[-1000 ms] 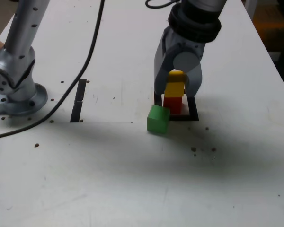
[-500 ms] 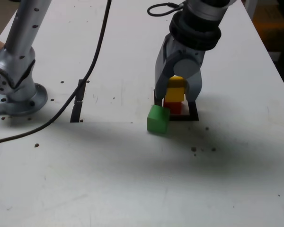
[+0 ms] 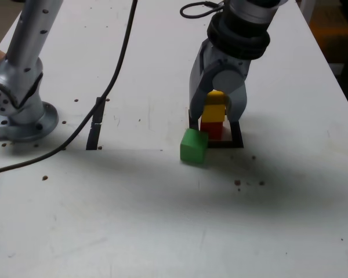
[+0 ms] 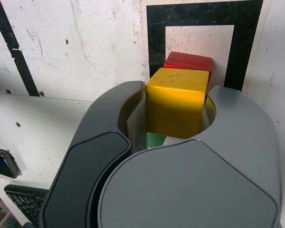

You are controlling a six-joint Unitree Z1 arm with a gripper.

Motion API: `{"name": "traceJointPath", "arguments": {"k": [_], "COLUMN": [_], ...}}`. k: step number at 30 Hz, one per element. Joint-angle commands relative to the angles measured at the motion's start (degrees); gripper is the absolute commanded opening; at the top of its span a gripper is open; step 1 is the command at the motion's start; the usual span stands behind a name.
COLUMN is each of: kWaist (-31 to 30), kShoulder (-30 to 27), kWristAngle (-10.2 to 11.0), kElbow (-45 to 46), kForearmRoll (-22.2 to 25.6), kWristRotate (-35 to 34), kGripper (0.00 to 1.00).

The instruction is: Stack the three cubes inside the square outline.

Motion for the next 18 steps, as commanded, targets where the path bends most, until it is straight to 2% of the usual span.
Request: {"name": "traceJointPath", "arguments": {"k": [1, 7, 18], "kWaist": [0.14, 0.21, 0.21], "kShoulder": [-0.06, 0.01, 0.03], "kWristAngle": [0.11, -0.17, -1.5], "kElbow": [0.16, 0.47, 0.56], "kForearmRoll": [0.05, 0.09, 0.06], "kWristRotate": [0.02, 0.02, 0.02], "kGripper": [0.31, 0.37, 0.56]}}
